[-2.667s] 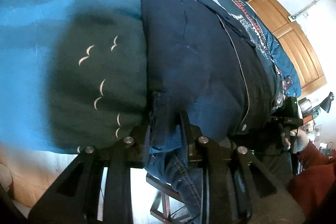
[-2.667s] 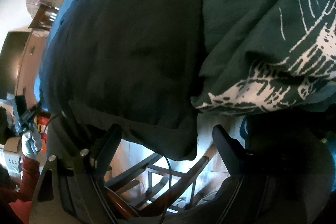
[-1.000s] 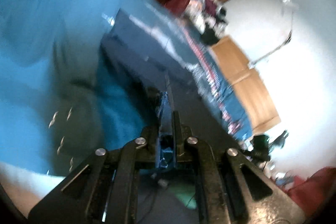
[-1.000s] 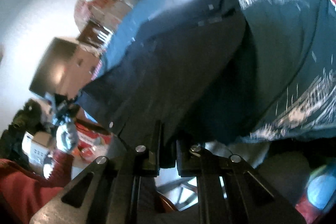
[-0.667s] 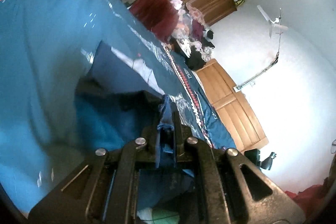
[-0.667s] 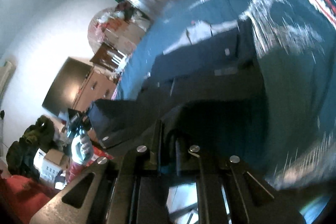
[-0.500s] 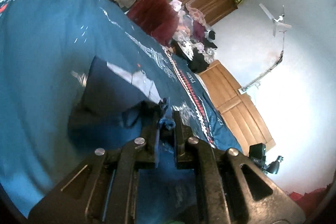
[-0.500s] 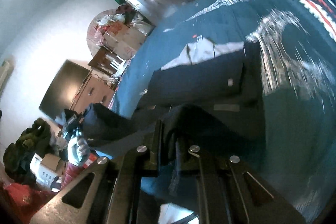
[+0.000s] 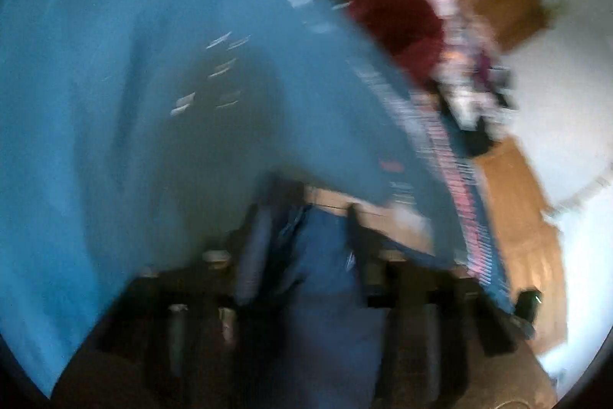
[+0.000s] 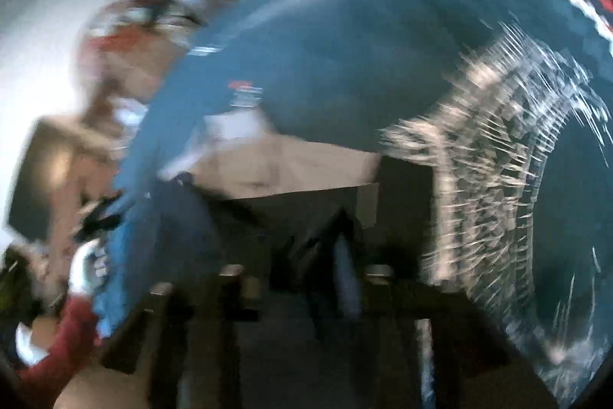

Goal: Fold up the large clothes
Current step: 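Lift the hem with both tools and fold it toward the collar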

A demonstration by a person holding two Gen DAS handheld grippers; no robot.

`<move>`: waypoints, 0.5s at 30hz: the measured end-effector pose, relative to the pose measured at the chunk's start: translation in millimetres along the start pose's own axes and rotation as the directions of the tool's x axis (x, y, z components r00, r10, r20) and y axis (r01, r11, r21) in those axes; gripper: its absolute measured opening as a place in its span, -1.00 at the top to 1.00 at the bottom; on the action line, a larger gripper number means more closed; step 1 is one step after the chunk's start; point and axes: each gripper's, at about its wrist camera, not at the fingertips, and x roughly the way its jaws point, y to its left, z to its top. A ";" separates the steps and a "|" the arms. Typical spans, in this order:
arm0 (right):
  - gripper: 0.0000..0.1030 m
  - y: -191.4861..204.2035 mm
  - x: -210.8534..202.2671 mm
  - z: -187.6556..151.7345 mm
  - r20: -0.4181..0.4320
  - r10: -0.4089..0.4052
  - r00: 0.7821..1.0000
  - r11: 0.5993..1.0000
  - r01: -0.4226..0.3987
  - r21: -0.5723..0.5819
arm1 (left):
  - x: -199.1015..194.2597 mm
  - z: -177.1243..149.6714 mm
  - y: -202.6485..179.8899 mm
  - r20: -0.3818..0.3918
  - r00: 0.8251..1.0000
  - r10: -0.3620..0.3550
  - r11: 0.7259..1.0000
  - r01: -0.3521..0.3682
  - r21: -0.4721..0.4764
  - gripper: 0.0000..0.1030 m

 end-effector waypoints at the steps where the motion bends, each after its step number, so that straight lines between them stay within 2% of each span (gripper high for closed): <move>1: 0.07 -9.3 9.0 2.0 -0.003 -0.044 0.999 0.999 0.044 0.025 | 6.5 -1.2 3.5 -0.015 0.999 0.038 0.999 -0.038 0.005 0.07; 2: 0.07 -17.2 13.1 2.5 0.008 -0.052 0.999 0.997 0.051 0.049 | 4.5 -4.6 1.0 -0.006 0.999 0.032 0.999 -0.032 0.031 0.07; 4: 0.01 -23.3 12.4 0.2 0.045 -0.010 0.999 0.998 0.007 0.064 | -9.9 -15.8 -13.0 0.013 1.000 0.006 0.994 -0.008 0.111 0.02; 8: -0.04 -21.7 14.9 -1.9 0.068 -0.008 0.998 1.000 0.009 -0.008 | -30.6 -36.7 -35.5 0.033 0.999 0.022 0.962 -0.030 0.272 -0.09; 11: -0.13 -21.8 17.4 -1.9 0.084 -0.002 0.996 1.000 0.003 -0.021 | -34.6 -42.1 -39.0 0.035 0.999 0.029 0.947 -0.038 0.318 -0.10; 13: -0.27 -17.0 16.3 -4.8 0.082 0.007 0.997 1.000 -0.005 -0.029 | -32.4 -39.8 -36.6 0.033 0.999 0.038 0.945 -0.047 0.324 -0.11; 14: -0.27 -17.9 9.9 -4.1 0.109 0.034 0.993 0.999 -0.032 -0.026 | -33.0 -40.9 -33.7 0.034 0.998 0.045 0.945 -0.053 0.322 -0.10; 15: -0.28 -15.0 0.0 -7.8 0.141 0.069 0.988 0.998 -0.067 -0.020 | -26.5 -28.7 -33.2 0.035 0.998 0.048 0.947 -0.057 0.315 -0.10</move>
